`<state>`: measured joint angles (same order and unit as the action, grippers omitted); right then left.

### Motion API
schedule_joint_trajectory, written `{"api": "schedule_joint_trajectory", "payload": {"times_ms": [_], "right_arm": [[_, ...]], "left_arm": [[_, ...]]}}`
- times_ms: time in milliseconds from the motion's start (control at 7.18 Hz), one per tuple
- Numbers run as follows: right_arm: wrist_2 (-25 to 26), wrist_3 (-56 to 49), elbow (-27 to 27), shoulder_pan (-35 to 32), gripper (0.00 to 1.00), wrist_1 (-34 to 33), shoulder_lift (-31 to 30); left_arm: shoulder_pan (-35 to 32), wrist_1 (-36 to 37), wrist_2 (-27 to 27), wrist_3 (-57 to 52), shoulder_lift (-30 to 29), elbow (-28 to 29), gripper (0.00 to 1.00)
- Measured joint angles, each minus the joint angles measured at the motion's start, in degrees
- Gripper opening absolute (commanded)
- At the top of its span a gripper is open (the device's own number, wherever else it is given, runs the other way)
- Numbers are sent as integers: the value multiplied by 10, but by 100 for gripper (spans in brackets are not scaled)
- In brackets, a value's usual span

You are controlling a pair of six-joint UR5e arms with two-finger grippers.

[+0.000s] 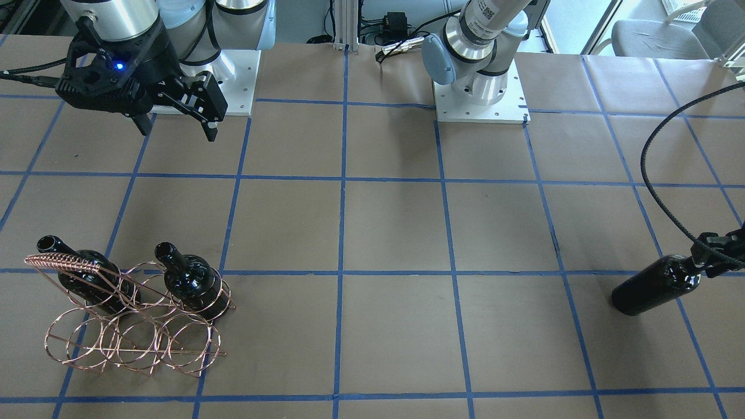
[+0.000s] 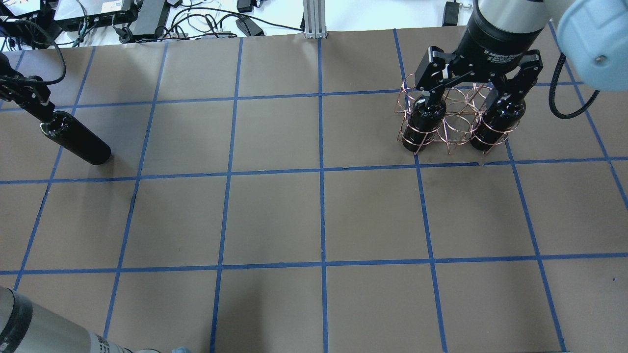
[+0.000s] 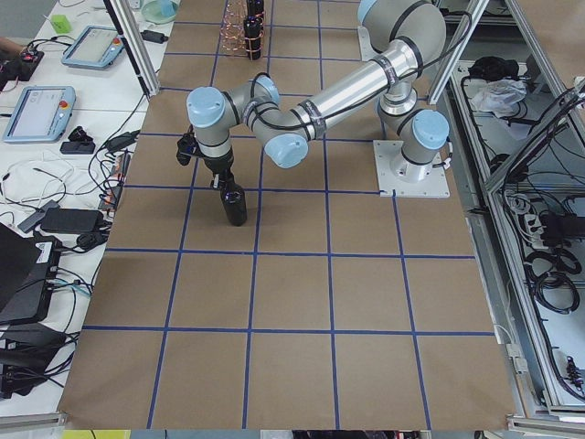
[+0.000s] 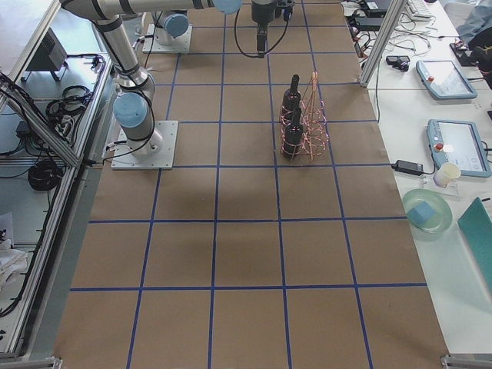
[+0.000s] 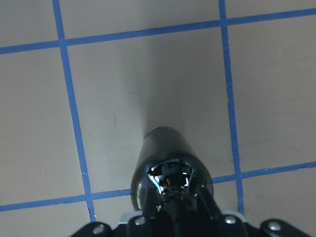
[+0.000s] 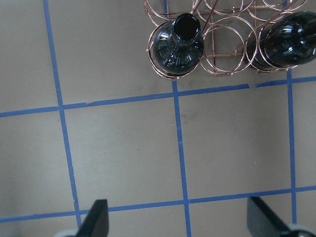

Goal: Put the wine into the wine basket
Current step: 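Lift the bottle by its neck with the left gripper, tilting it upright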

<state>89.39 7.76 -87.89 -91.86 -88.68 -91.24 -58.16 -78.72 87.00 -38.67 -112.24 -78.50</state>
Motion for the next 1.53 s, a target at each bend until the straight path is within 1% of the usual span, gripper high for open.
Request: {"api": "schedule_joint_trajectory", "payload": {"times_ms": [279, 557, 697, 975, 1114, 1254, 1393, 1532], "right_arm": [[1, -1, 0, 0, 100, 0, 0], [2, -12, 0, 0, 100, 0, 1], [2, -16, 0, 0, 100, 0, 1], [1, -18, 0, 0, 100, 0, 1], [1, -18, 0, 0, 100, 0, 1], [1, -18, 0, 0, 100, 0, 1], [1, -18, 0, 0, 100, 0, 1], [1, -18, 0, 0, 100, 0, 1]], "left_arm": [[-22, -22, -15, 21, 19, -1, 0], [-61, -37, -27, 72, 32, -11, 0], [-82, -37, -29, 97, 34, -20, 0], [-100, -33, -30, 113, 29, -30, 0], [-102, -32, -29, 115, 27, -29, 18], [-103, -32, -27, 115, 26, -27, 71], [-103, -31, -26, 114, 28, -25, 99], [-103, -31, -26, 112, 32, -24, 100]]}}
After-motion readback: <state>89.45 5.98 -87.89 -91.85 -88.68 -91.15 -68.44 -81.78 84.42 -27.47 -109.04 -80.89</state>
